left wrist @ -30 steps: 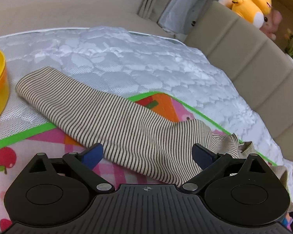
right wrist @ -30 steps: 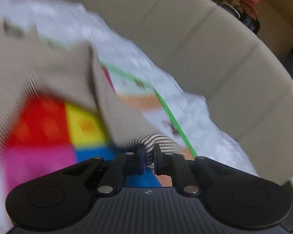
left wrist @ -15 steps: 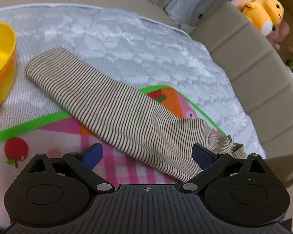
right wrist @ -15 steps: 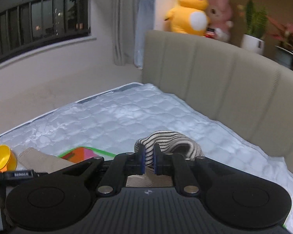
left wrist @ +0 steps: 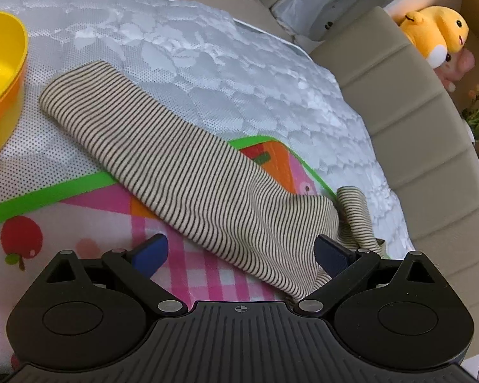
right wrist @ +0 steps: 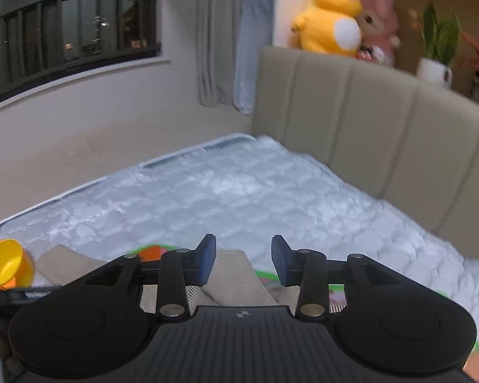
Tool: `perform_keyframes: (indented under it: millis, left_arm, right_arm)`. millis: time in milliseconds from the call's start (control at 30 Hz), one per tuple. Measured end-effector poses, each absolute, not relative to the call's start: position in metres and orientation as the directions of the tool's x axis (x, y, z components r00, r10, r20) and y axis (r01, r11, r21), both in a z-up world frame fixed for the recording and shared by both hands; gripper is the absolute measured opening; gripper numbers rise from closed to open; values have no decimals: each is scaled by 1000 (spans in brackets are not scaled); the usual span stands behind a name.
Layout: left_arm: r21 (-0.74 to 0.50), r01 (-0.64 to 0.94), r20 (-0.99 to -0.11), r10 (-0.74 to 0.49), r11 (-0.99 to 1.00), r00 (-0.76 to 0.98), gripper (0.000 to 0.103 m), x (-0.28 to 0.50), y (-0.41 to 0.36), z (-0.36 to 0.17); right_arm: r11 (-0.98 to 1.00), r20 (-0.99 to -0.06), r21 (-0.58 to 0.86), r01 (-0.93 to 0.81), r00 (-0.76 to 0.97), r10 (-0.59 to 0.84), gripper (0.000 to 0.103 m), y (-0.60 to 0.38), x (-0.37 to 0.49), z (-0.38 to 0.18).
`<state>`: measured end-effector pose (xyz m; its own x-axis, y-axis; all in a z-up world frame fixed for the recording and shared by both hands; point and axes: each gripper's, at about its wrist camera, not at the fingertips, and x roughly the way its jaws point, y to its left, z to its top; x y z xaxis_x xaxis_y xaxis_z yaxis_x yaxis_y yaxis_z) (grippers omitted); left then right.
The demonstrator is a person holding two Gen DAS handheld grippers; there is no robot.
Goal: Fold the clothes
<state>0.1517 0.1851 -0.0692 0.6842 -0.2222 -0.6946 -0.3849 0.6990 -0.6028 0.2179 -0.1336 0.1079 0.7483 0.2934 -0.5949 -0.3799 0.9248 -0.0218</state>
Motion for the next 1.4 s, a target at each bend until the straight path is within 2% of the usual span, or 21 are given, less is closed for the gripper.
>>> perform_keyframes:
  millis: [133,267,467,533,600,733,833,933,967,1000,1067,1200,1300,1400]
  left_arm:
    - [-607,-366,-689,-238,706,684,101,153,179,-68]
    - [-609,-332,-681,-259,721,685,101,159,172,-69]
    - [-631,-359,-673,-254,688,695,101,164,180,-77]
    - [-632,-364,-673,-252,684,695,102,166,181,-80]
    - [-626,-361,-674,-246,692,697,102,168,180,-81]
    - [-630,-359,-666,-242,689,705,102,169,181,-81]
    - [-630,-356,-665,-241,690,707,102,168,180,-80]
    - [-629,-356,-662,-237,691,711,102,164,180,-77]
    - [-626,-360,-664,-231,692,711,102,163,181,-76]
    - [-624,-363,-666,-227,692,710,102,162,181,-76]
    - [-619,-371,-670,-219,692,709,102,159,181,-76]
    - [-630,-338,-667,-263,699,697,102,154,171,-71]
    - [-680,-183,-610,-409,710,678,102,151,141,-58]
    - [-598,-75,-637,-416,798,649,102,157,103,-48]
  right_arm:
    - [937,-629,30,-347,723,287,38,-153,228,71]
    - [939,-647,175,-295,685,335,38,-167,253,28]
    - [930,-675,301,-208,643,362,38,-182,298,-39]
    - [917,-695,368,-153,611,380,38,-191,311,-60]
    - [859,-685,497,-119,554,473,38,-200,312,-74]
    - [761,-629,560,-329,430,648,39,-180,268,-57]
    - [751,-678,504,-427,343,650,39,-162,229,-53]
    - [788,-711,424,-446,375,594,39,-155,197,-53]
    - [803,-714,388,-452,404,572,41,-154,187,-52]
    - [820,-707,361,-444,442,551,48,-155,178,-49]
    - [861,-681,306,-405,539,496,56,-161,160,-43]
    - [934,-644,178,-311,680,349,56,-184,150,-38]
    - [971,-627,191,-144,743,234,55,-217,154,-40]
    - [996,-589,-13,-87,806,62,55,-228,156,-51]
